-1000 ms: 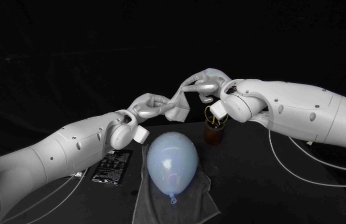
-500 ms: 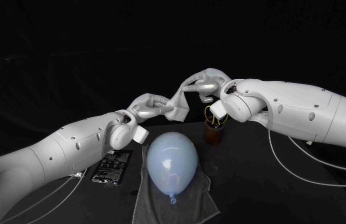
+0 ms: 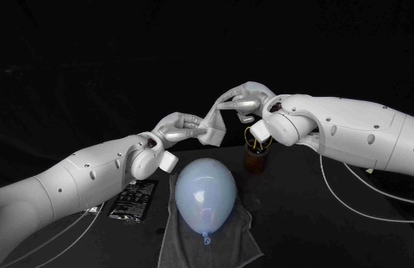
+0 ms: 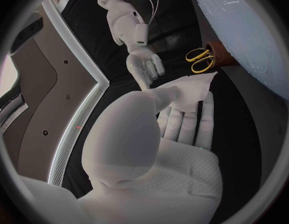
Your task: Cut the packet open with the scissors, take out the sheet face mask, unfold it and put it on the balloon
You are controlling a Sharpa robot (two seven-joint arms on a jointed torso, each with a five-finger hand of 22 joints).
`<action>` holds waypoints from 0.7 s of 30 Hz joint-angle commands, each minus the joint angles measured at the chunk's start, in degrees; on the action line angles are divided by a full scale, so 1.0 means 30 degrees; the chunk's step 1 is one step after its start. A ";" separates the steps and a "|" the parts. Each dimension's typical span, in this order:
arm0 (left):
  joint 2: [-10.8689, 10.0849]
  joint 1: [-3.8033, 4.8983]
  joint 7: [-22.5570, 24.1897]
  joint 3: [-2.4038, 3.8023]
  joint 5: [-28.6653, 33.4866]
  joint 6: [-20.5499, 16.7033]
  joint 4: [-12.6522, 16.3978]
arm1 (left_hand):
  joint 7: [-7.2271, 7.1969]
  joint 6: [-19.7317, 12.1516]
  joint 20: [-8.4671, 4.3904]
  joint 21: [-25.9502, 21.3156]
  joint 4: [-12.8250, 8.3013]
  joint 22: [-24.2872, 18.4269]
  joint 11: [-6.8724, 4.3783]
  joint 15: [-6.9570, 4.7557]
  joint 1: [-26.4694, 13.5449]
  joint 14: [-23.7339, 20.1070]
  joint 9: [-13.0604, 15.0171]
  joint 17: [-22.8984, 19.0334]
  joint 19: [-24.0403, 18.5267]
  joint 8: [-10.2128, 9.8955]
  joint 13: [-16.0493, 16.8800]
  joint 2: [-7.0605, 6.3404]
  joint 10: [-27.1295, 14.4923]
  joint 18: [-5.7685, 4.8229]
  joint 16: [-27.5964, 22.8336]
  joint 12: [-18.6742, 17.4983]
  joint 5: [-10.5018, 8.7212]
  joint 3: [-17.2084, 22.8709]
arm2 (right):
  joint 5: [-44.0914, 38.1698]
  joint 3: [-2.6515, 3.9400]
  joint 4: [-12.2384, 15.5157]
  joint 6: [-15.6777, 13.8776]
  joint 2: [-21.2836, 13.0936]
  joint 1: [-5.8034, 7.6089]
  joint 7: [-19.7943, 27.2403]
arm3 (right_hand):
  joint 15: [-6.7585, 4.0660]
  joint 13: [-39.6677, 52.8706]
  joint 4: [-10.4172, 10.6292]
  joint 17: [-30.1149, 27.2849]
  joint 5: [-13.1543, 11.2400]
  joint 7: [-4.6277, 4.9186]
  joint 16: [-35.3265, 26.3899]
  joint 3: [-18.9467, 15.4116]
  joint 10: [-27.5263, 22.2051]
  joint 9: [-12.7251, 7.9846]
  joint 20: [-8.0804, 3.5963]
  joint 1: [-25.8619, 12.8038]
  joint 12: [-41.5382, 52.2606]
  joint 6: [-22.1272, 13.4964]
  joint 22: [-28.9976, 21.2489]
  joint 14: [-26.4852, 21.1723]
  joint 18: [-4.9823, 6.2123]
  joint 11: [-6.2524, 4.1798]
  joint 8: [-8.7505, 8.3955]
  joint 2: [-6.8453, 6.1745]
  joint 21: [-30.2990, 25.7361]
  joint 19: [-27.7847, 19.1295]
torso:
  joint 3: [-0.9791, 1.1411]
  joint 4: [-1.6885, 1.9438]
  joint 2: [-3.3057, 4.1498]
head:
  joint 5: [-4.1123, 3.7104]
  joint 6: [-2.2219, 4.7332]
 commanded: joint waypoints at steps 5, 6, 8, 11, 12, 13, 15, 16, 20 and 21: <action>-0.0055 0.0017 -0.0043 0.0022 0.0330 0.0914 0.0081 | 0.0266 -0.0794 0.0038 0.0225 -0.1114 0.0154 0.0301 0.0425 -0.1055 -0.0411 -0.0295 0.0093 -0.0661 -0.0730 -0.0042 -0.0815 -0.1109 -0.0310 -0.0431 -0.0144 0.0042 0.0870 | -0.0248 0.0018 -0.0021 -0.0001 0.0010 0.0008 0.0078 | -0.0129 0.3138 -0.0019 0.5033 0.0132 0.0035 0.0072 0.0101 0.0727 0.0031 -0.0099 -0.0116 0.0069 0.0114 0.3457 0.2031 0.0111 -0.0090 0.0077 0.0018 -0.0040 0.0078 | 0.0005 -0.0003 -0.0005 | -0.0014 0.0010; -0.0062 0.0017 -0.0091 0.0022 0.0330 0.0954 0.0079 | 0.0330 -0.1038 0.0058 0.0166 -0.1173 0.0122 0.0385 0.0514 -0.1314 -0.0560 -0.0348 0.0093 -0.0786 -0.0878 -0.0052 -0.0973 -0.1398 -0.0354 -0.0505 -0.0149 0.0042 0.0968 | -0.0249 0.0018 -0.0020 -0.0003 0.0009 0.0008 0.0079 | -0.0129 0.3138 -0.0019 0.5033 0.0132 0.0035 0.0072 0.0101 0.0727 0.0031 -0.0099 -0.0116 0.0069 0.0114 0.3457 0.2031 0.0111 -0.0090 0.0077 0.0018 -0.0040 0.0078 | 0.0004 0.0004 -0.0002 | -0.0015 0.0015; -0.0077 0.0017 -0.0193 0.0022 0.0323 0.1028 0.0075 | 0.0429 -0.1179 0.0077 0.0081 -0.1042 0.0071 0.0480 0.0623 -0.1882 -0.0710 -0.0363 0.0109 -0.0916 -0.0954 -0.0033 -0.1187 -0.1616 -0.0408 -0.0554 -0.0105 0.0030 0.0862 | -0.0251 0.0018 -0.0018 -0.0006 0.0011 0.0008 0.0083 | -0.0129 0.3138 -0.0019 0.5033 0.0132 0.0035 0.0072 0.0101 0.0727 0.0031 -0.0099 -0.0116 0.0069 0.0114 0.3457 0.2031 0.0111 -0.0090 0.0077 0.0018 -0.0040 0.0078 | 0.0006 0.0005 -0.0003 | -0.0018 0.0014; -0.0097 0.0017 -0.0362 0.0022 0.0234 0.1134 0.0077 | 0.0468 -0.1371 0.0091 -0.0050 -0.0825 -0.0013 0.0535 0.0693 -0.2626 -0.0906 -0.0365 0.0142 -0.1046 -0.1027 -0.0014 -0.1586 -0.1866 -0.0467 -0.0603 -0.0073 0.0038 0.0400 | -0.0252 0.0018 -0.0016 -0.0009 0.0007 0.0008 0.0088 | -0.0129 0.3138 -0.0019 0.5033 0.0132 0.0035 0.0072 0.0101 0.0727 0.0031 -0.0099 -0.0116 0.0069 0.0114 0.3457 0.2031 0.0111 -0.0090 0.0077 0.0018 -0.0040 0.0078 | 0.0006 0.0000 -0.0003 | -0.0032 0.0016; -0.0102 0.0017 -0.0420 0.0022 0.0205 0.1165 0.0077 | 0.0474 -0.1471 0.0096 -0.0124 -0.0818 -0.0059 0.0550 0.0722 -0.2771 -0.1036 -0.0367 0.0148 -0.1121 -0.1065 -0.0006 -0.1698 -0.1972 -0.0502 -0.0648 -0.0059 0.0040 0.0266 | -0.0253 0.0018 -0.0016 -0.0009 0.0006 0.0007 0.0089 | -0.0129 0.3138 -0.0019 0.5033 0.0132 0.0035 0.0072 0.0101 0.0727 0.0031 -0.0099 -0.0116 0.0069 0.0114 0.3457 0.2031 0.0111 -0.0090 0.0077 0.0018 -0.0040 0.0078 | 0.0004 -0.0004 -0.0001 | -0.0034 0.0016; -0.0108 0.0017 -0.0498 0.0022 0.0175 0.1183 0.0076 | 0.0472 -0.1530 0.0097 -0.0177 -0.0834 -0.0093 0.0556 0.0739 -0.2813 -0.1127 -0.0364 0.0155 -0.1170 -0.1083 0.0001 -0.1724 -0.2043 -0.0526 -0.0678 -0.0044 0.0041 0.0206 | -0.0253 0.0018 -0.0015 -0.0010 0.0006 0.0007 0.0089 | -0.0129 0.3138 -0.0019 0.5033 0.0132 0.0035 0.0072 0.0101 0.0727 0.0031 -0.0099 -0.0116 0.0069 0.0114 0.3457 0.2031 0.0111 -0.0090 0.0077 0.0018 -0.0040 0.0078 | 0.0003 -0.0001 0.0003 | -0.0032 0.0016; -0.0110 0.0017 -0.0633 0.0022 0.0130 0.1183 0.0065 | 0.0490 -0.1617 0.0097 -0.0240 -0.0857 -0.0136 0.0579 0.0766 -0.2863 -0.1230 -0.0362 0.0167 -0.1220 -0.1112 0.0009 -0.1754 -0.2143 -0.0552 -0.0707 -0.0028 0.0041 0.0125 | -0.0253 0.0018 -0.0004 -0.0003 0.0003 0.0007 0.0091 | -0.0129 0.3138 -0.0019 0.5033 0.0132 0.0035 0.0072 0.0101 0.0727 0.0031 -0.0099 -0.0116 0.0069 0.0114 0.3457 0.2031 0.0111 -0.0090 0.0077 0.0018 -0.0040 0.0078 | 0.0004 0.0003 0.0004 | -0.0030 0.0016; -0.0109 0.0017 -0.0712 0.0022 0.0112 0.1142 0.0060 | 0.0527 -0.1670 0.0100 -0.0284 -0.0776 -0.0168 0.0613 0.0797 -0.3059 -0.1303 -0.0354 0.0182 -0.1244 -0.1123 0.0019 -0.1814 -0.2210 -0.0574 -0.0722 -0.0005 0.0039 -0.0057 | -0.0253 0.0018 0.0006 -0.0002 0.0001 0.0007 0.0092 | -0.0129 0.3138 -0.0019 0.5033 0.0132 0.0035 0.0072 0.0101 0.0727 0.0031 -0.0099 -0.0116 0.0069 0.0114 0.3457 0.2031 0.0111 -0.0090 0.0077 0.0018 -0.0040 0.0078 | 0.0004 0.0003 0.0004 | -0.0030 0.0016; -0.0056 0.0019 -0.1127 0.0022 0.0347 0.0599 0.0019 | 0.0481 -0.1168 0.0090 -0.0386 0.1256 -0.0287 0.0497 0.0726 -0.5693 -0.1242 -0.0122 0.0378 -0.1078 -0.0735 0.0183 -0.1968 -0.1799 -0.0602 -0.0528 0.0471 0.0044 -0.2423 | -0.0254 0.0018 0.0040 -0.0009 -0.0020 0.0007 0.0091 | -0.0125 0.3150 -0.0095 0.5033 0.0133 0.0043 0.0072 0.0201 0.0736 0.0043 -0.0096 -0.0172 0.0081 0.0086 0.3478 0.2031 0.0100 -0.0085 0.0140 -0.0006 0.0010 0.0105 | 0.0006 0.0003 -0.0007 | -0.0006 0.0011; -0.0036 0.0020 -0.1235 0.0022 0.0445 0.0382 0.0005 | 0.0417 -0.0996 0.0087 -0.0401 0.1715 -0.0308 0.0430 0.0675 -0.6096 -0.1205 -0.0067 0.0420 -0.1036 -0.0627 0.0221 -0.1858 -0.1637 -0.0592 -0.0477 0.0603 0.0040 -0.2817 | -0.0254 0.0018 0.0050 -0.0011 -0.0026 0.0007 0.0088 | -0.0125 0.3150 -0.0095 0.5033 0.0133 0.0043 0.0072 0.0201 0.0736 0.0043 -0.0096 -0.0172 0.0081 0.0086 0.3478 0.2031 0.0100 -0.0085 0.0140 -0.0006 0.0010 0.0105 | 0.0006 0.0003 -0.0007 | -0.0006 0.0011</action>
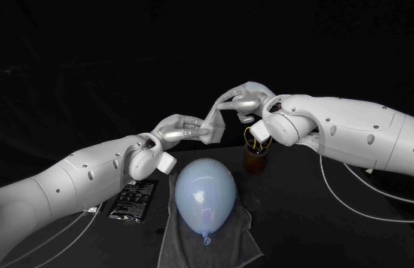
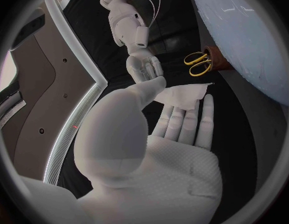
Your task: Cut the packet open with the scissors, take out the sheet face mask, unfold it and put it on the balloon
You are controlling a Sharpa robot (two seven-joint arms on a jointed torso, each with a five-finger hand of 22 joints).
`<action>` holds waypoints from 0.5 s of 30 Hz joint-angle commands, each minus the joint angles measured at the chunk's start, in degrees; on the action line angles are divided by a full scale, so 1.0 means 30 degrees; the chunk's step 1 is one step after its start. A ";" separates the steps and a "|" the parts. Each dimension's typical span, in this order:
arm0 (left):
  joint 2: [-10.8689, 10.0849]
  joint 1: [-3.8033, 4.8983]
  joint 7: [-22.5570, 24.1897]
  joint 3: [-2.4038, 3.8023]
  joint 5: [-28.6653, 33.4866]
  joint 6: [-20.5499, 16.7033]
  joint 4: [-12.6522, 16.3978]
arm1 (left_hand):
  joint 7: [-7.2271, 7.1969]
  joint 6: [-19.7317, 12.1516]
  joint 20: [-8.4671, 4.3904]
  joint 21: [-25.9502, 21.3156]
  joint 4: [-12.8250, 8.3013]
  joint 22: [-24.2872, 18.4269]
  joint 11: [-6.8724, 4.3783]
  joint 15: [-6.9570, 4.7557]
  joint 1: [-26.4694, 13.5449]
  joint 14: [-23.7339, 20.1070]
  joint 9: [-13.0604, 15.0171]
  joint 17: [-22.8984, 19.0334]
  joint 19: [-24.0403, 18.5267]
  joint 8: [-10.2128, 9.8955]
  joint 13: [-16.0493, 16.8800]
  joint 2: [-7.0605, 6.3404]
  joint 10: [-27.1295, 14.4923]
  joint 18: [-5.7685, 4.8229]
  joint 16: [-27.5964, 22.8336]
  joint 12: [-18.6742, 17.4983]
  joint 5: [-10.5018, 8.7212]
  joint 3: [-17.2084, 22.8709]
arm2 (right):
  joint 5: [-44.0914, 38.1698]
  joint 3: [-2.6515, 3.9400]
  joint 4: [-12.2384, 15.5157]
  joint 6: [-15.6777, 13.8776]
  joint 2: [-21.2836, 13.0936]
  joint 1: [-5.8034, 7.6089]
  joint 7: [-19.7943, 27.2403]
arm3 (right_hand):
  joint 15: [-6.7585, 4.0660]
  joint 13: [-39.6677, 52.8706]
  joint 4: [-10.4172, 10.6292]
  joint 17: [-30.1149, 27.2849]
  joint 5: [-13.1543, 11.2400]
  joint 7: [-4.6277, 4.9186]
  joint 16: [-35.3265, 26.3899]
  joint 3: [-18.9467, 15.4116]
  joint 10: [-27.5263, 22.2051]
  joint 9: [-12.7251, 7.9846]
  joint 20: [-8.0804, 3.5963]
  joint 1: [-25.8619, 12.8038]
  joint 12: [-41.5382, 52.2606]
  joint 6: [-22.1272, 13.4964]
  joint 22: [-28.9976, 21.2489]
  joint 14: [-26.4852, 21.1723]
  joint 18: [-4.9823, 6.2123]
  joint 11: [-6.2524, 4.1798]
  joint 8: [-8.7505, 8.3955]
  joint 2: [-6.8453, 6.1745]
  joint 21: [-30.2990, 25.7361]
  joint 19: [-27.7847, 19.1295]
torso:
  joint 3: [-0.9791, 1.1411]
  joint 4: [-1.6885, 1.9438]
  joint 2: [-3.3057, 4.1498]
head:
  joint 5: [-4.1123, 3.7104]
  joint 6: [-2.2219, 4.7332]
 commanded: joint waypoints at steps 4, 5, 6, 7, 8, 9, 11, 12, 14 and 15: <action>0.0154 0.0024 -0.0919 0.0022 0.0604 -0.1049 -0.0072 | 0.0197 0.1423 -0.0064 -0.0066 0.2886 -0.0107 -0.0540 -0.0500 -0.1888 0.0430 0.0433 0.0359 0.0548 0.0867 0.0233 0.0707 0.1290 -0.0093 0.0490 0.0932 0.0031 -0.2409 | -0.0195 0.0023 0.0072 0.0021 -0.0011 0.0006 0.0097 | -0.0078 0.3160 -0.0062 0.5017 0.0052 0.0035 0.0066 0.0172 0.0736 0.0032 -0.0091 -0.0173 0.0097 0.0086 0.3489 0.1984 0.0100 -0.0085 0.0127 -0.0005 0.0010 0.0099 | 0.0003 -0.0006 -0.0010 | 0.0061 -0.0001; 0.0169 0.0025 -0.0987 0.0022 0.0644 -0.1222 -0.0085 | 0.0105 0.1647 -0.0071 -0.0036 0.3318 -0.0105 -0.0625 -0.0552 -0.2113 0.0493 0.0483 0.0393 0.0656 0.0985 0.0271 0.0942 0.1513 -0.0040 0.0537 0.1058 0.0031 -0.2558 | -0.0195 0.0023 0.0081 0.0022 -0.0010 0.0006 0.0096 | -0.0078 0.3160 -0.0062 0.5017 0.0052 0.0035 0.0066 0.0172 0.0736 0.0032 -0.0091 -0.0173 0.0097 0.0086 0.3489 0.1984 0.0100 -0.0085 0.0127 -0.0005 0.0010 0.0099 | 0.0003 -0.0006 -0.0010 | 0.0061 -0.0001; 0.0182 0.0026 -0.1052 0.0022 0.0676 -0.1381 -0.0099 | 0.0047 0.1734 -0.0071 -0.0028 0.3508 -0.0110 -0.0673 -0.0597 -0.2095 0.0553 0.0502 0.0422 0.0717 0.1028 0.0281 0.1043 0.1602 -0.0006 0.0578 0.1107 0.0031 -0.2640 | -0.0195 0.0023 0.0091 0.0023 -0.0010 0.0006 0.0096 | -0.0078 0.3160 -0.0062 0.5017 0.0052 0.0035 0.0066 0.0172 0.0736 0.0032 -0.0091 -0.0173 0.0097 0.0086 0.3489 0.1984 0.0100 -0.0085 0.0127 -0.0005 0.0010 0.0099 | 0.0001 -0.0003 -0.0007 | 0.0060 -0.0001; 0.0197 0.0028 -0.1126 0.0022 0.0709 -0.1564 -0.0117 | -0.0053 0.1954 -0.0082 0.0015 0.3838 -0.0106 -0.0770 -0.0678 -0.2043 0.0709 0.0549 0.0482 0.0869 0.1138 0.0307 0.1285 0.1803 0.0073 0.0675 0.1211 0.0036 -0.2729 | -0.0196 0.0023 0.0104 0.0024 -0.0009 0.0006 0.0095 | -0.0078 0.3160 -0.0062 0.5017 0.0052 0.0035 0.0066 0.0172 0.0736 0.0032 -0.0091 -0.0173 0.0097 0.0086 0.3489 0.1984 0.0100 -0.0085 0.0127 -0.0005 0.0010 0.0099 | 0.0003 -0.0006 -0.0009 | 0.0057 -0.0002; 0.0208 0.0029 -0.1188 0.0022 0.0734 -0.1726 -0.0131 | -0.0171 0.2105 -0.0078 0.0053 0.4229 -0.0107 -0.0871 -0.0762 -0.2002 0.0824 0.0574 0.0538 0.1028 0.1202 0.0323 0.1455 0.1992 0.0162 0.0748 0.1297 0.0038 -0.2878 | -0.0196 0.0023 0.0119 0.0025 -0.0009 0.0006 0.0094 | -0.0078 0.3160 -0.0062 0.5017 0.0052 0.0035 0.0066 0.0172 0.0736 0.0032 -0.0091 -0.0173 0.0097 0.0086 0.3489 0.1984 0.0100 -0.0085 0.0127 -0.0005 0.0010 0.0099 | 0.0003 -0.0005 -0.0004 | 0.0056 -0.0004; 0.0215 0.0029 -0.1235 0.0022 0.0749 -0.1844 -0.0141 | -0.0221 0.2173 -0.0073 0.0054 0.4439 -0.0120 -0.0912 -0.0800 -0.1869 0.0876 0.0583 0.0572 0.1102 0.1223 0.0319 0.1547 0.2067 0.0209 0.0782 0.1320 0.0039 -0.2965 | -0.0196 0.0023 0.0130 0.0025 -0.0010 0.0006 0.0093 | -0.0078 0.3160 -0.0062 0.5017 0.0052 0.0035 0.0066 0.0172 0.0736 0.0032 -0.0091 -0.0173 0.0097 0.0086 0.3489 0.1984 0.0100 -0.0085 0.0127 -0.0005 0.0010 0.0099 | 0.0000 -0.0007 -0.0006 | 0.0058 -0.0007; 0.0233 0.0031 -0.1328 0.0022 0.0775 -0.2068 -0.0161 | -0.0293 0.2274 -0.0068 0.0046 0.4708 -0.0143 -0.0978 -0.0849 -0.1613 0.0953 0.0595 0.0623 0.1197 0.1253 0.0308 0.1660 0.2170 0.0268 0.0832 0.1344 0.0038 -0.3082 | -0.0197 0.0023 0.0152 0.0024 -0.0016 0.0006 0.0091 | -0.0078 0.3160 -0.0062 0.5017 0.0052 0.0035 0.0066 0.0172 0.0736 0.0032 -0.0091 -0.0173 0.0097 0.0086 0.3489 0.1984 0.0100 -0.0085 0.0127 -0.0005 0.0010 0.0099 | 0.0002 -0.0010 -0.0006 | 0.0052 -0.0009; 0.0240 0.0032 -0.1372 0.0022 0.0784 -0.2170 -0.0169 | -0.0332 0.2332 -0.0069 0.0051 0.4827 -0.0150 -0.1009 -0.0875 -0.1492 0.0994 0.0603 0.0646 0.1252 0.1273 0.0304 0.1749 0.2225 0.0299 0.0857 0.1357 0.0039 -0.3108 | -0.0197 0.0023 0.0161 0.0023 -0.0019 0.0006 0.0090 | -0.0078 0.3160 -0.0062 0.5017 0.0052 0.0035 0.0066 0.0172 0.0736 0.0032 -0.0091 -0.0173 0.0097 0.0086 0.3489 0.1984 0.0100 -0.0085 0.0127 -0.0005 0.0010 0.0099 | 0.0000 -0.0010 -0.0003 | 0.0042 -0.0007; 0.0251 0.0033 -0.1419 0.0022 0.0794 -0.2277 -0.0181 | -0.0356 0.2353 -0.0068 0.0051 0.4871 -0.0154 -0.1026 -0.0889 -0.1420 0.1012 0.0606 0.0657 0.1276 0.1280 0.0302 0.1788 0.2246 0.0311 0.0868 0.1361 0.0039 -0.3116 | -0.0197 0.0023 0.0171 0.0020 -0.0023 0.0006 0.0089 | -0.0078 0.3160 -0.0062 0.5017 0.0052 0.0035 0.0066 0.0172 0.0736 0.0032 -0.0091 -0.0173 0.0097 0.0086 0.3489 0.1984 0.0100 -0.0085 0.0127 -0.0005 0.0010 0.0099 | -0.0004 -0.0010 -0.0003 | 0.0039 -0.0011; 0.0259 0.0033 -0.1444 0.0022 0.0798 -0.2334 -0.0188 | -0.0397 0.2409 -0.0066 0.0045 0.4972 -0.0165 -0.1056 -0.0912 -0.1270 0.1044 0.0614 0.0681 0.1319 0.1300 0.0293 0.1840 0.2288 0.0336 0.0889 0.1365 0.0039 -0.3155 | -0.0197 0.0023 0.0177 0.0018 -0.0026 0.0006 0.0089 | -0.0078 0.3160 -0.0062 0.5017 0.0052 0.0035 0.0066 0.0172 0.0736 0.0032 -0.0091 -0.0173 0.0097 0.0086 0.3489 0.1984 0.0100 -0.0085 0.0127 -0.0005 0.0010 0.0099 | -0.0004 -0.0010 -0.0003 | 0.0039 -0.0011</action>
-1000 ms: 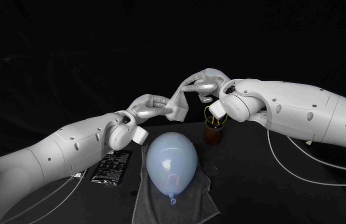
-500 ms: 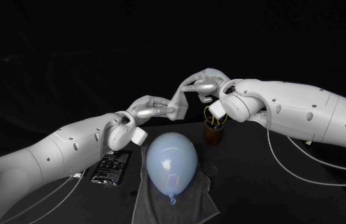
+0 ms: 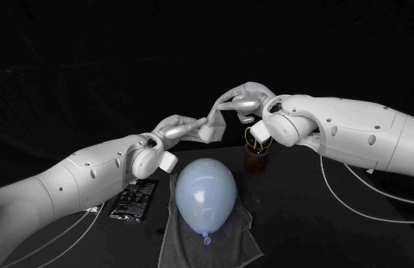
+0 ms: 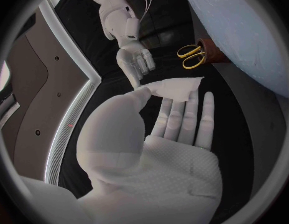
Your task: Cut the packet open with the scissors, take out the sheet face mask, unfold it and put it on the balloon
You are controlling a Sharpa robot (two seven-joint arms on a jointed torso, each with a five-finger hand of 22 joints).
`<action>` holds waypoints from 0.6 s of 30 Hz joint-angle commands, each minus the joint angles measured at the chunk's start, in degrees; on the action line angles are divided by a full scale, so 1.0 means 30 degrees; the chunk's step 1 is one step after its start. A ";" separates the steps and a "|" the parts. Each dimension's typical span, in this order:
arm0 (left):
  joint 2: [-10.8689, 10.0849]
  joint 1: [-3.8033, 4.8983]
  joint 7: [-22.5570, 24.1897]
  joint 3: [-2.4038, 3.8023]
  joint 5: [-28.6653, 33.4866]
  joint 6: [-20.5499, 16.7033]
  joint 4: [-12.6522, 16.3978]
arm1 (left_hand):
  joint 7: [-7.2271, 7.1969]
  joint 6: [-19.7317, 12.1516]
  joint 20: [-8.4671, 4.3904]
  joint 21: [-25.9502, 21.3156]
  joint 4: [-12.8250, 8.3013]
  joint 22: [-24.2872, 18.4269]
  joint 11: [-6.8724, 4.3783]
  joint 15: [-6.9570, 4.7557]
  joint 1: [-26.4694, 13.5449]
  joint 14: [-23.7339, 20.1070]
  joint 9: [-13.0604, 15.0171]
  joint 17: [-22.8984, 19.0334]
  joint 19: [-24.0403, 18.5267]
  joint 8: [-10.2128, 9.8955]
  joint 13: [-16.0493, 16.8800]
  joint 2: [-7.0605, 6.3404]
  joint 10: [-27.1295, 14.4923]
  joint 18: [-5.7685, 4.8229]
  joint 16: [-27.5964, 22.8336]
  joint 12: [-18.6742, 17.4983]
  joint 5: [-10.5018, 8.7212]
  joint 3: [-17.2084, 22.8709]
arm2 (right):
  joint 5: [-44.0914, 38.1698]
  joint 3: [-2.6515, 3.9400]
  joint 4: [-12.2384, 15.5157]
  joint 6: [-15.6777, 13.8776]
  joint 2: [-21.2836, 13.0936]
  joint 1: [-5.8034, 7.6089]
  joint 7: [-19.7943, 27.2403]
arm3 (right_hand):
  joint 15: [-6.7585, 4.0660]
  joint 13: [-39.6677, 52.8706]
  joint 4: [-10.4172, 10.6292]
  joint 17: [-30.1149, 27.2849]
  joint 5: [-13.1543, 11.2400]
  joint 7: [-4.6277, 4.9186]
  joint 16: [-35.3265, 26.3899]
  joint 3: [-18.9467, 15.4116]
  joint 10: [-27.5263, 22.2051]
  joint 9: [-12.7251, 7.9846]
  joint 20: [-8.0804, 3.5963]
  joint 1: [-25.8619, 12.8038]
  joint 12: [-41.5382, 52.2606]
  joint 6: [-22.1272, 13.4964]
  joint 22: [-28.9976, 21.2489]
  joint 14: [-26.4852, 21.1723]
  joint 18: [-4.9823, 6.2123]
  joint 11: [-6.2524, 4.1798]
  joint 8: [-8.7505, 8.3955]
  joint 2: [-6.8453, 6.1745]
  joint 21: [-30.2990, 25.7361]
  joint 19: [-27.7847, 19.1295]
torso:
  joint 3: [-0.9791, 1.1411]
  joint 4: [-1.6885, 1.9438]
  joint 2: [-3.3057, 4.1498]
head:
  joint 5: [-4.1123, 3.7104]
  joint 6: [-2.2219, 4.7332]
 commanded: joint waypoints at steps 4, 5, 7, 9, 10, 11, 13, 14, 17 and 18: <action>0.0094 0.0028 -0.0419 0.0022 0.0333 -0.1054 -0.0009 | -0.0112 0.0297 0.0002 0.0023 0.0274 -0.0057 -0.0076 -0.0076 0.0719 0.0199 0.0056 0.0081 0.0229 0.0194 -0.0028 0.0123 0.0276 0.0384 0.0131 0.0129 0.0040 -0.0070 | -0.0178 0.0017 0.0043 0.0023 -0.0010 0.0007 0.0090 | -0.0082 0.3150 0.0015 0.5029 0.0061 -0.0027 0.0080 0.0097 0.0736 0.0028 -0.0047 -0.0173 0.0061 0.0082 0.3478 0.1988 0.0100 -0.0085 0.0065 -0.0004 0.0010 0.0055 | -0.0002 0.0007 0.0008 | -0.0023 -0.0028; 0.0101 0.0028 -0.0419 0.0022 0.0312 -0.1070 -0.0009 | -0.0183 0.0376 0.0002 0.0009 0.0236 -0.0069 -0.0126 -0.0102 0.0999 0.0217 0.0076 0.0100 0.0251 0.0237 -0.0035 0.0207 0.0329 0.0398 0.0143 0.0135 0.0041 -0.0022 | -0.0179 0.0017 0.0040 0.0020 -0.0009 0.0007 0.0087 | -0.0082 0.3150 0.0015 0.5029 0.0061 -0.0027 0.0080 0.0097 0.0736 0.0028 -0.0047 -0.0173 0.0061 0.0082 0.3478 0.1988 0.0100 -0.0085 0.0065 -0.0004 0.0010 0.0055 | -0.0002 0.0007 0.0008 | -0.0023 -0.0028; 0.0111 0.0029 -0.0405 0.0022 0.0282 -0.1062 -0.0009 | -0.0261 0.0467 0.0007 -0.0037 0.0050 -0.0098 -0.0174 -0.0145 0.1630 0.0229 0.0109 0.0137 0.0278 0.0298 -0.0072 0.0221 0.0395 0.0412 0.0155 0.0105 0.0038 0.0044 | -0.0184 0.0017 0.0030 0.0016 -0.0008 0.0007 0.0083 | -0.0082 0.3150 0.0015 0.5029 0.0061 -0.0027 0.0080 0.0097 0.0736 0.0028 -0.0047 -0.0173 0.0061 0.0082 0.3478 0.1988 0.0100 -0.0085 0.0065 -0.0004 0.0010 0.0055 | -0.0006 0.0005 0.0002 | -0.0019 -0.0030; 0.0116 0.0029 -0.0384 0.0022 0.0250 -0.1048 -0.0006 | -0.0314 0.0532 0.0008 -0.0067 -0.0084 -0.0114 -0.0206 -0.0157 0.1995 0.0221 0.0135 0.0156 0.0292 0.0346 -0.0103 0.0185 0.0410 0.0419 0.0153 0.0069 0.0043 0.0066 | -0.0188 0.0017 0.0016 0.0011 -0.0006 0.0007 0.0080 | -0.0082 0.3150 0.0015 0.5029 0.0061 -0.0027 0.0080 0.0097 0.0736 0.0028 -0.0047 -0.0173 0.0061 0.0082 0.3478 0.1988 0.0100 -0.0085 0.0065 -0.0004 0.0010 0.0055 | -0.0006 0.0002 -0.0001 | -0.0014 -0.0031; 0.0117 0.0029 -0.0367 0.0022 0.0236 -0.1029 -0.0004 | -0.0359 0.0577 0.0010 -0.0096 -0.0274 -0.0127 -0.0237 -0.0172 0.2372 0.0216 0.0160 0.0172 0.0297 0.0389 -0.0132 0.0141 0.0427 0.0419 0.0151 0.0036 0.0047 0.0117 | -0.0190 0.0017 0.0007 0.0008 -0.0005 0.0007 0.0079 | -0.0082 0.3150 0.0015 0.5029 0.0061 -0.0027 0.0080 0.0097 0.0736 0.0028 -0.0047 -0.0173 0.0061 0.0082 0.3478 0.1988 0.0100 -0.0085 0.0065 -0.0004 0.0010 0.0055 | -0.0006 0.0000 0.0002 | -0.0014 -0.0027; 0.0116 0.0029 -0.0347 0.0022 0.0224 -0.1009 -0.0002 | -0.0362 0.0585 0.0010 -0.0105 -0.0328 -0.0131 -0.0236 -0.0174 0.2491 0.0213 0.0167 0.0178 0.0302 0.0400 -0.0145 0.0131 0.0434 0.0419 0.0150 0.0021 0.0040 0.0134 | -0.0191 0.0017 -0.0004 0.0004 -0.0004 0.0007 0.0077 | -0.0082 0.3150 0.0015 0.5029 0.0061 -0.0027 0.0080 0.0097 0.0736 0.0028 -0.0047 -0.0173 0.0061 0.0082 0.3478 0.1988 0.0100 -0.0085 0.0065 -0.0004 0.0010 0.0055 | -0.0006 0.0000 0.0002 | -0.0014 -0.0027; 0.0114 0.0029 -0.0312 0.0022 0.0211 -0.0990 0.0001 | -0.0448 0.0668 0.0012 -0.0147 -0.0639 -0.0146 -0.0283 -0.0189 0.3058 0.0201 0.0212 0.0198 0.0302 0.0478 -0.0192 0.0175 0.0471 0.0413 0.0144 -0.0031 0.0042 0.0313 | -0.0193 0.0017 -0.0021 -0.0003 -0.0001 0.0007 0.0075 | -0.0082 0.3150 0.0015 0.5029 0.0061 -0.0027 0.0080 0.0097 0.0736 0.0028 -0.0047 -0.0173 0.0061 0.0082 0.3478 0.1988 0.0100 -0.0085 0.0065 -0.0004 0.0010 0.0055 | -0.0007 0.0003 0.0006 | -0.0020 -0.0026; 0.0114 0.0029 -0.0291 0.0022 0.0202 -0.0984 0.0001 | -0.0473 0.0713 0.0013 -0.0170 -0.0806 -0.0152 -0.0295 -0.0194 0.3337 0.0192 0.0239 0.0208 0.0298 0.0525 -0.0221 0.0193 0.0482 0.0408 0.0138 -0.0069 0.0042 0.0419 | -0.0195 0.0017 -0.0030 -0.0007 0.0002 0.0007 0.0073 | -0.0082 0.3150 0.0015 0.5029 0.0061 -0.0027 0.0080 0.0097 0.0736 0.0028 -0.0047 -0.0173 0.0061 0.0082 0.3478 0.1988 0.0100 -0.0085 0.0065 -0.0004 0.0010 0.0055 | -0.0008 0.0006 0.0004 | -0.0022 -0.0027; 0.0120 0.0029 -0.0238 0.0022 0.0183 -0.0986 0.0003 | -0.0486 0.0762 0.0012 -0.0215 -0.1155 -0.0161 -0.0311 -0.0198 0.3847 0.0171 0.0291 0.0227 0.0302 0.0604 -0.0281 0.0179 0.0554 0.0401 0.0123 -0.0137 0.0042 0.0626 | -0.0196 0.0017 -0.0049 -0.0012 0.0013 0.0007 0.0069 | -0.0082 0.3150 0.0015 0.5029 0.0061 -0.0027 0.0080 0.0097 0.0736 0.0028 -0.0047 -0.0173 0.0061 0.0082 0.3478 0.1988 0.0100 -0.0085 0.0065 -0.0004 0.0010 0.0055 | -0.0010 0.0009 -0.0001 | -0.0028 -0.0030; 0.0124 0.0029 -0.0223 0.0022 0.0178 -0.0986 0.0003 | -0.0479 0.0760 0.0013 -0.0222 -0.1191 -0.0162 -0.0307 -0.0195 0.3890 0.0169 0.0297 0.0231 0.0303 0.0610 -0.0291 0.0160 0.0557 0.0399 0.0121 -0.0153 0.0041 0.0641 | -0.0197 0.0017 -0.0054 -0.0011 0.0018 0.0007 0.0068 | -0.0082 0.3150 0.0015 0.5029 0.0061 -0.0027 0.0080 0.0097 0.0736 0.0028 -0.0047 -0.0173 0.0061 0.0082 0.3478 0.1988 0.0100 -0.0085 0.0065 -0.0004 0.0010 0.0055 | -0.0009 0.0007 0.0003 | -0.0031 -0.0035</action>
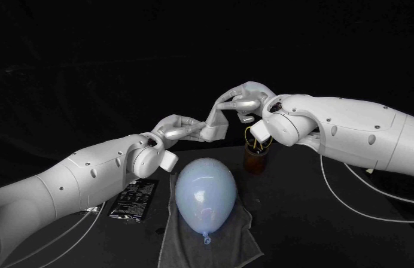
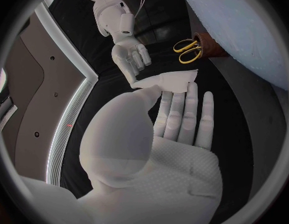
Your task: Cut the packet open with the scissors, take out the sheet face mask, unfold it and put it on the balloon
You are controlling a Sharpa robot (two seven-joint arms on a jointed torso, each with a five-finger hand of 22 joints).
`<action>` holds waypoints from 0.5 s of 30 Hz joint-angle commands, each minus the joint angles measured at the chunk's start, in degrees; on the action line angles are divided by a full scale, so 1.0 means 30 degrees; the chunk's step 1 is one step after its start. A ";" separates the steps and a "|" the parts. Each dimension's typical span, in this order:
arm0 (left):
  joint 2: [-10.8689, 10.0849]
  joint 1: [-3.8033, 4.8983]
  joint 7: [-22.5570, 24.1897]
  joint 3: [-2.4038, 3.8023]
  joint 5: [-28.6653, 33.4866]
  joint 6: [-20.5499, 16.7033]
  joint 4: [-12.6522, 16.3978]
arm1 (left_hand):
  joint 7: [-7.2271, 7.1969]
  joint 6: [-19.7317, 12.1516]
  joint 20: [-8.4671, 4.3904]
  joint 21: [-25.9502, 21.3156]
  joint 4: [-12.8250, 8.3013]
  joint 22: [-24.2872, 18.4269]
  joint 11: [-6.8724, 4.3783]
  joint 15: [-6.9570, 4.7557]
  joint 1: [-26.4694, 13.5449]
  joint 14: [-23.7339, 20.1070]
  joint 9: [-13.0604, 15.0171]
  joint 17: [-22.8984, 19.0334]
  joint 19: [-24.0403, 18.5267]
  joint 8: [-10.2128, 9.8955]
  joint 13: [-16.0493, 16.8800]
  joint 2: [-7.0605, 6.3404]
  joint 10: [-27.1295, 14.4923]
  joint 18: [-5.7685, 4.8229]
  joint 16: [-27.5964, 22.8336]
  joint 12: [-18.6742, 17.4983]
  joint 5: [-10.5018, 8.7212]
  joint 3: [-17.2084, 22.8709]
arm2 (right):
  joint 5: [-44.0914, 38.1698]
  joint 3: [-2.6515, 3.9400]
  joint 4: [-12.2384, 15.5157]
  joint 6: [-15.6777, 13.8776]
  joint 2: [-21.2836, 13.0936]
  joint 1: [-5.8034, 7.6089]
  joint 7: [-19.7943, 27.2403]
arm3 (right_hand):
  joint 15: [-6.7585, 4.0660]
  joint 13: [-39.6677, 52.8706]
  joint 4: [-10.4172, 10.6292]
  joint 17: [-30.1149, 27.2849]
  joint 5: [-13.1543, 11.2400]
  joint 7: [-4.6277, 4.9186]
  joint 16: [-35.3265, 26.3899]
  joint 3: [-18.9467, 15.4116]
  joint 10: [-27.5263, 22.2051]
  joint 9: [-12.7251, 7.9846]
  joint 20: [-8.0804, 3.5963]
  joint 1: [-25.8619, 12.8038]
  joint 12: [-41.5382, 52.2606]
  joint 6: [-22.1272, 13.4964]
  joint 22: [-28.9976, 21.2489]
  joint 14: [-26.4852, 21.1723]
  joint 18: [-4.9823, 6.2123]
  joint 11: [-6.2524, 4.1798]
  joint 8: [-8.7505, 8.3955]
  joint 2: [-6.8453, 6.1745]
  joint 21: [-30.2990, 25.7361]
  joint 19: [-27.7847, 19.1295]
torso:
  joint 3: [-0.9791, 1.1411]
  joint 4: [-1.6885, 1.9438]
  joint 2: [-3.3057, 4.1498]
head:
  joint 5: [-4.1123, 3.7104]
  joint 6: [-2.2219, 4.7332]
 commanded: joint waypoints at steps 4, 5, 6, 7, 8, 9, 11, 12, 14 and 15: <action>0.0074 0.0025 0.0224 0.0022 0.0042 -0.0125 0.0035 | 0.0071 0.0171 0.0020 -0.0152 -0.0174 -0.0040 0.0023 -0.0027 0.0113 0.0001 0.0051 0.0026 0.0093 0.0094 -0.0069 -0.0279 0.0184 0.0038 0.0025 -0.0165 0.0036 -0.0060 | -0.0181 0.0019 -0.0040 0.0019 0.0040 0.0007 0.0072 | -0.0085 0.3166 0.0012 0.5026 0.0098 -0.0052 0.0066 0.0101 0.0737 0.0018 -0.0054 -0.0173 0.0064 0.0116 0.3493 0.1992 0.0100 -0.0085 0.0073 -0.0004 0.0010 0.0062 | -0.0004 -0.0004 0.0006 | -0.0020 -0.0016; 0.0079 0.0025 0.0234 0.0023 0.0037 -0.0135 0.0037 | 0.0082 0.0159 0.0020 -0.0173 -0.0155 -0.0045 0.0034 -0.0020 0.0066 -0.0002 0.0050 0.0029 0.0071 0.0090 -0.0077 -0.0344 0.0187 0.0026 0.0021 -0.0181 0.0036 -0.0102 | -0.0182 0.0019 -0.0047 0.0021 0.0045 0.0007 0.0069 | -0.0085 0.3166 0.0012 0.5026 0.0098 -0.0052 0.0066 0.0101 0.0737 0.0018 -0.0054 -0.0173 0.0064 0.0116 0.3493 0.1992 0.0100 -0.0085 0.0073 -0.0004 0.0010 0.0062 | -0.0006 -0.0002 0.0008 | -0.0015 -0.0022; 0.0081 0.0025 0.0241 0.0023 0.0030 -0.0144 0.0041 | 0.0101 0.0150 0.0021 -0.0210 -0.0096 -0.0052 0.0050 -0.0009 -0.0047 -0.0009 0.0051 0.0036 0.0034 0.0087 -0.0088 -0.0462 0.0209 0.0004 0.0016 -0.0202 0.0035 -0.0196 | -0.0184 0.0019 -0.0054 0.0021 0.0047 0.0007 0.0067 | -0.0085 0.3166 0.0012 0.5026 0.0098 -0.0052 0.0066 0.0101 0.0737 0.0018 -0.0054 -0.0173 0.0064 0.0116 0.3493 0.1992 0.0100 -0.0085 0.0073 -0.0004 0.0010 0.0062 | -0.0007 0.0002 0.0014 | 0.0000 -0.0024; 0.0083 0.0025 0.0249 0.0023 0.0021 -0.0162 0.0043 | 0.0096 0.0154 0.0021 -0.0213 -0.0097 -0.0053 0.0046 -0.0009 -0.0044 -0.0009 0.0053 0.0037 0.0031 0.0090 -0.0088 -0.0464 0.0214 0.0003 0.0016 -0.0203 0.0036 -0.0197 | -0.0190 0.0018 -0.0059 0.0021 0.0050 0.0007 0.0063 | -0.0085 0.3166 0.0012 0.5026 0.0098 -0.0052 0.0066 0.0101 0.0737 0.0018 -0.0054 -0.0173 0.0064 0.0116 0.3493 0.1992 0.0100 -0.0085 0.0073 -0.0004 0.0010 0.0062 | -0.0007 0.0002 0.0014 | 0.0000 -0.0024; 0.0087 0.0025 0.0260 0.0023 0.0007 -0.0197 0.0045 | 0.0053 0.0191 0.0020 -0.0236 -0.0155 -0.0054 0.0009 -0.0021 0.0049 -0.0007 0.0065 0.0044 0.0016 0.0115 -0.0090 -0.0460 0.0261 -0.0011 0.0016 -0.0205 0.0040 -0.0164 | -0.0196 0.0018 -0.0063 0.0021 0.0051 0.0007 0.0060 | -0.0085 0.3166 0.0012 0.5026 0.0098 -0.0052 0.0066 0.0101 0.0737 0.0018 -0.0054 -0.0173 0.0064 0.0116 0.3493 0.1992 0.0100 -0.0085 0.0073 -0.0004 0.0010 0.0062 | -0.0006 0.0006 0.0015 | -0.0010 -0.0023; 0.0089 0.0025 0.0271 0.0024 -0.0006 -0.0231 0.0045 | 0.0028 0.0226 0.0019 -0.0252 -0.0202 -0.0054 -0.0015 -0.0033 0.0126 -0.0002 0.0077 0.0050 0.0006 0.0137 -0.0092 -0.0450 0.0303 -0.0020 0.0017 -0.0207 0.0041 -0.0133 | -0.0200 0.0018 -0.0065 0.0021 0.0052 0.0007 0.0058 | -0.0085 0.3166 0.0012 0.5026 0.0098 -0.0052 0.0066 0.0101 0.0737 0.0018 -0.0054 -0.0173 0.0064 0.0116 0.3493 0.1992 0.0100 -0.0085 0.0073 -0.0004 0.0010 0.0062 | -0.0002 0.0004 0.0011 | -0.0013 -0.0028; 0.0092 0.0025 0.0287 0.0024 -0.0047 -0.0290 0.0051 | -0.0007 0.0283 0.0018 -0.0281 -0.0332 -0.0052 -0.0052 -0.0056 0.0312 0.0003 0.0097 0.0063 -0.0008 0.0175 -0.0101 -0.0452 0.0361 -0.0037 0.0018 -0.0226 0.0041 -0.0061 | -0.0205 0.0017 -0.0066 0.0017 0.0054 0.0007 0.0053 | -0.0085 0.3166 0.0012 0.5026 0.0098 -0.0052 0.0066 0.0101 0.0737 0.0018 -0.0054 -0.0173 0.0064 0.0116 0.3493 0.1992 0.0100 -0.0085 0.0073 -0.0004 0.0010 0.0062 | 0.0001 0.0000 0.0007 | -0.0004 -0.0037; 0.0092 0.0025 0.0295 0.0024 -0.0085 -0.0308 0.0057 | -0.0032 0.0325 0.0015 -0.0303 -0.0602 -0.0049 -0.0093 -0.0080 0.0653 0.0001 0.0113 0.0072 -0.0013 0.0205 -0.0112 -0.0501 0.0393 -0.0047 0.0014 -0.0255 0.0042 0.0064 | -0.0209 0.0017 -0.0066 0.0016 0.0056 0.0007 0.0051 | -0.0085 0.3166 0.0012 0.5026 0.0098 -0.0052 0.0066 0.0101 0.0737 0.0018 -0.0054 -0.0173 0.0064 0.0116 0.3493 0.1992 0.0100 -0.0085 0.0073 -0.0004 0.0010 0.0062 | 0.0001 0.0000 0.0007 | -0.0004 -0.0037; 0.0091 0.0024 0.0320 0.0024 -0.0133 -0.0298 0.0073 | -0.0005 0.0372 0.0014 -0.0329 -0.1038 -0.0042 -0.0113 -0.0086 0.1190 -0.0018 0.0128 0.0082 -0.0010 0.0230 -0.0127 -0.0506 0.0437 -0.0057 -0.0002 -0.0304 0.0046 0.0341 | -0.0216 0.0017 -0.0065 0.0013 0.0060 0.0007 0.0046 | -0.0085 0.3166 0.0012 0.5026 0.0098 -0.0052 0.0066 0.0101 0.0737 0.0018 -0.0054 -0.0173 0.0064 0.0116 0.3493 0.1992 0.0100 -0.0085 0.0073 -0.0004 0.0010 0.0062 | 0.0002 -0.0006 0.0007 | -0.0009 -0.0025; 0.0089 0.0024 0.0342 0.0024 -0.0146 -0.0271 0.0078 | 0.0031 0.0373 0.0014 -0.0337 -0.1108 -0.0040 -0.0089 -0.0068 0.1241 -0.0027 0.0127 0.0084 -0.0008 0.0226 -0.0132 -0.0534 0.0446 -0.0060 -0.0010 -0.0325 0.0043 0.0387 | -0.0218 0.0017 -0.0064 0.0012 0.0062 0.0007 0.0044 | -0.0085 0.3166 0.0012 0.5026 0.0098 -0.0052 0.0066 0.0101 0.0737 0.0018 -0.0054 -0.0173 0.0064 0.0116 0.3493 0.1992 0.0100 -0.0085 0.0073 -0.0004 0.0010 0.0062 | 0.0002 -0.0006 0.0007 | -0.0009 -0.0025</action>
